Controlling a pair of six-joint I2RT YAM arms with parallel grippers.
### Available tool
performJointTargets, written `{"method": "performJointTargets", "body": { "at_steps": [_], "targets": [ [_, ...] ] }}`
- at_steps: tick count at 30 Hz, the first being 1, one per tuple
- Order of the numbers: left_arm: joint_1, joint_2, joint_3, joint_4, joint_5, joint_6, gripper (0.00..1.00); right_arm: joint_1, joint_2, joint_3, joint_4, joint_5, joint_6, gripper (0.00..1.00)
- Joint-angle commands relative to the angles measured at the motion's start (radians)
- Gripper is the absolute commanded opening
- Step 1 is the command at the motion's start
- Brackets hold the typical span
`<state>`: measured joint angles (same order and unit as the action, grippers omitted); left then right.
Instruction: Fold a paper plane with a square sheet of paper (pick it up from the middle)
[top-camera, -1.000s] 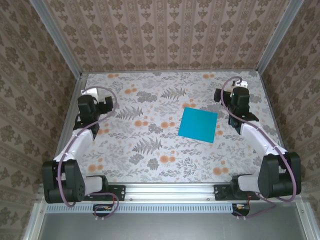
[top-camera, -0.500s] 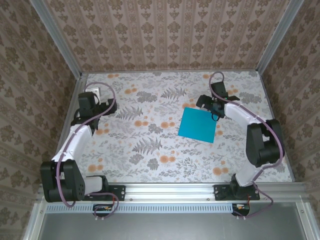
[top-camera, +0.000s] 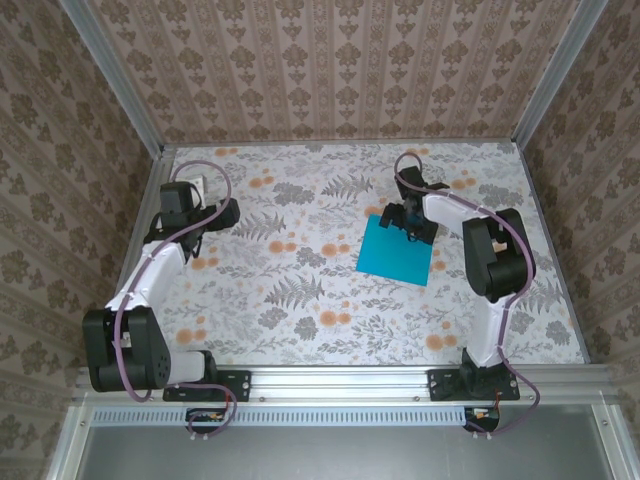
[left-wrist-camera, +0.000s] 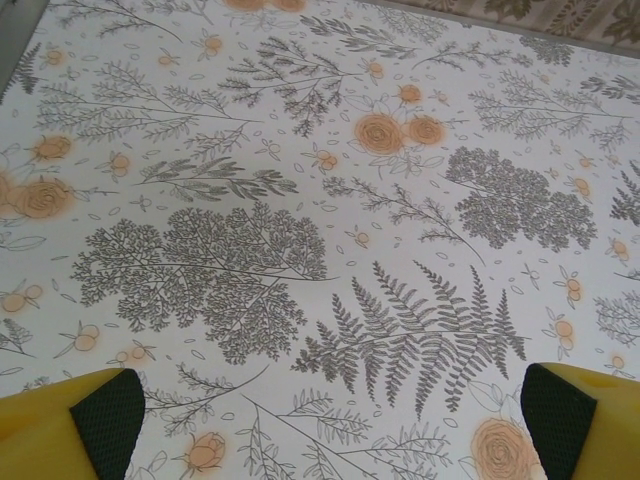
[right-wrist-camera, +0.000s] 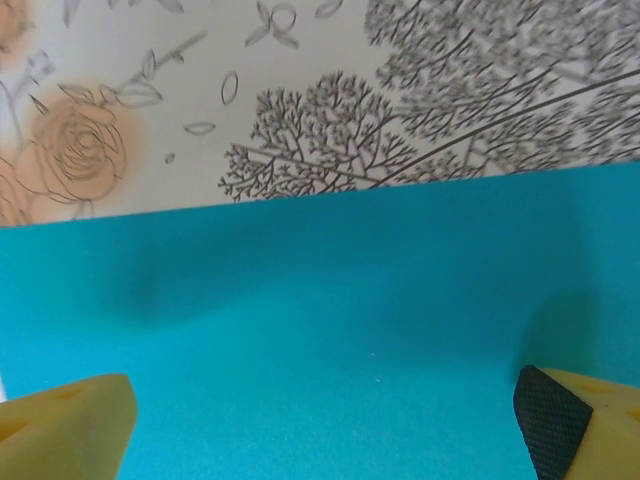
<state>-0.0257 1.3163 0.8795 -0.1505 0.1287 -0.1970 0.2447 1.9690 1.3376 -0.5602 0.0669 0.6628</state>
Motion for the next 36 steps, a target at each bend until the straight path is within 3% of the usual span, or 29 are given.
{"method": "performJointTargets", "body": {
  "at_steps": [1, 15, 19, 27, 36],
  "targets": [
    [-0.003, 0.011, 0.047, -0.030, 0.033, -0.027, 1.00, 0.030, 0.052, 0.050, -0.072, 0.001, 0.008, 1.00],
    [-0.008, 0.014, 0.038, -0.042, 0.049, -0.074, 1.00, 0.238, 0.165, 0.183, -0.112, -0.099, -0.003, 0.99],
    [-0.026, 0.017, 0.039, -0.061, 0.059, -0.098, 1.00, 0.303, 0.164, 0.242, -0.159, -0.078, -0.013, 0.99],
    [-0.069, 0.026, 0.030, -0.081, 0.063, -0.137, 1.00, 0.345, 0.085, 0.296, -0.333, 0.110, -0.143, 1.00],
    [-0.088, 0.066, 0.011, -0.042, 0.074, -0.180, 1.00, 0.390, 0.163, 0.376, -0.452, 0.071, -0.266, 1.00]
  ]
}}
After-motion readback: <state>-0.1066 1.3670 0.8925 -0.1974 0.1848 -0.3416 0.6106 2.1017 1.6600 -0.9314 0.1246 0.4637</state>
